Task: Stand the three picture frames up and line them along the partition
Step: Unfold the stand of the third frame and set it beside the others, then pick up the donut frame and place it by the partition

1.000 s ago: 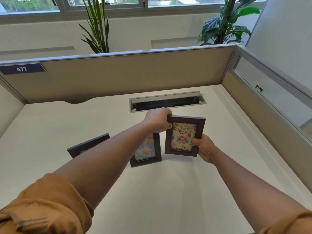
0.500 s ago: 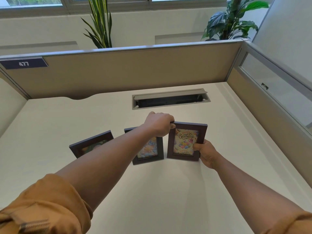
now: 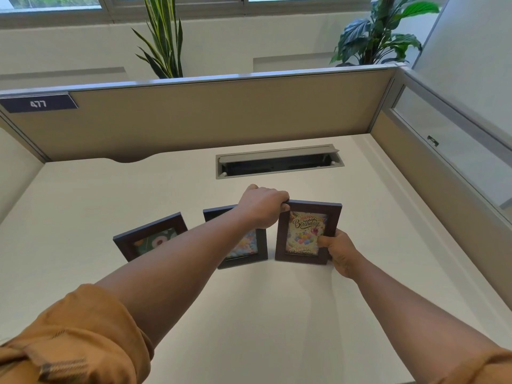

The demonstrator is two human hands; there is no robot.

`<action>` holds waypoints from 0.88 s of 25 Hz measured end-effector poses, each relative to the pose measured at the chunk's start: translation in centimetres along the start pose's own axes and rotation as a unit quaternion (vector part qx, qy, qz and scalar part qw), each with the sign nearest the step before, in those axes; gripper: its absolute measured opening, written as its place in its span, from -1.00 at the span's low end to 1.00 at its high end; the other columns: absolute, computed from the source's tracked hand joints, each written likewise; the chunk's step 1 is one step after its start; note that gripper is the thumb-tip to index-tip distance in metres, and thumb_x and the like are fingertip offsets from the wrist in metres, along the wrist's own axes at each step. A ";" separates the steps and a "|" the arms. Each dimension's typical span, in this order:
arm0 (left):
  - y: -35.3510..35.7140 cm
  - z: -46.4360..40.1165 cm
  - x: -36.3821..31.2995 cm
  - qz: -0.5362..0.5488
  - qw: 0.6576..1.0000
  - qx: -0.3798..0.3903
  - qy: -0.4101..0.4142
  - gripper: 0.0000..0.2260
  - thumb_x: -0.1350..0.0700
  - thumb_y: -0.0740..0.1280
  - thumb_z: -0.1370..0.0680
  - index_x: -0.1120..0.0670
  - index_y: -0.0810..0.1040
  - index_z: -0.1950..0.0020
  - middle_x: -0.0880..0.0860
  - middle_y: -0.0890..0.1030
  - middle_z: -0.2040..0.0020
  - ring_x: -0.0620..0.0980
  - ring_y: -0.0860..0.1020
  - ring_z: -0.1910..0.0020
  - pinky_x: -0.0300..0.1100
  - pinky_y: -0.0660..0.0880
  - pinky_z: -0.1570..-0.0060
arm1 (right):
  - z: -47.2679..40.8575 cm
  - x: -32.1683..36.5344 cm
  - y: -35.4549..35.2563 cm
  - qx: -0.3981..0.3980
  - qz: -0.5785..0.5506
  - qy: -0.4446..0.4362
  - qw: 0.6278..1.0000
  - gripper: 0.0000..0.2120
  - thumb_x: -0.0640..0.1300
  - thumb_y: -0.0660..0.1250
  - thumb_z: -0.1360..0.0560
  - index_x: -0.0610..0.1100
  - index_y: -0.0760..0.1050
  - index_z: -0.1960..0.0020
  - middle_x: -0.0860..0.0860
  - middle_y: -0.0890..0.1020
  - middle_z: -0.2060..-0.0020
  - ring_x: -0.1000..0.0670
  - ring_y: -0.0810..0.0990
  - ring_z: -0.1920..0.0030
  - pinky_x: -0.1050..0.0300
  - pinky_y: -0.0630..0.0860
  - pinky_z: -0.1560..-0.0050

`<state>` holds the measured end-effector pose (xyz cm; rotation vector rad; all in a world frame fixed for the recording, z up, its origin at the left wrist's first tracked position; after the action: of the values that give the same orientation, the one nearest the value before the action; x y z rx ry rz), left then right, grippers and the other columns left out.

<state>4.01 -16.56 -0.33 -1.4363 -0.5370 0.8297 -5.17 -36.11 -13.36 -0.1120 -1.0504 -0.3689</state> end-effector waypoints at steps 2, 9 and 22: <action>0.1 0.2 -0.1 0.000 1.000 0.000 0.001 -0.87 -0.05 0.14 -0.72 -0.05 0.37 -0.03 -0.05 0.55 0.12 0.02 0.47 0.17 0.07 0.36 -0.19 | 0.7 0.3 0.2 -0.032 0.035 -0.074 0.996 -0.64 -0.34 0.29 -0.48 -0.08 0.54 -0.22 -0.21 0.64 -0.27 -0.17 0.65 -0.20 -0.04 0.66 0.01; 1.0 0.9 -0.5 -0.030 0.999 -0.034 0.007 -0.88 0.00 0.21 -0.70 0.03 0.40 -0.16 0.06 0.65 -0.04 0.05 0.49 0.11 0.12 0.40 -0.19 | 4.2 5.6 4.5 -0.212 0.493 -0.477 0.696 -0.23 -0.04 0.29 -0.38 -0.07 0.19 -0.57 -0.10 0.32 -0.53 -0.09 0.17 -0.60 -0.08 0.09 -0.43; -3.1 8.6 8.9 0.046 0.965 0.018 -0.256 -0.46 0.16 0.29 -0.55 0.07 0.29 -0.53 0.14 0.37 -0.52 0.22 0.29 -0.49 0.21 0.28 -0.40 | 5.6 4.2 14.4 0.000 0.574 -0.520 0.633 -0.25 -0.05 0.29 -0.45 -0.12 0.17 -0.60 -0.08 0.31 -0.58 -0.07 0.14 -0.62 -0.13 0.13 -0.52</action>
<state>3.56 -4.02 2.13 -1.2150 -0.8418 1.2920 -2.94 -22.19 -5.70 -1.0497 -1.8550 1.0311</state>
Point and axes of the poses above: each hand's wrist, its own z-axis away from the middle knuckle, its own y-axis out of the palm, x = y × z, the point moved 2 cm from there along -z, towards the middle knuckle
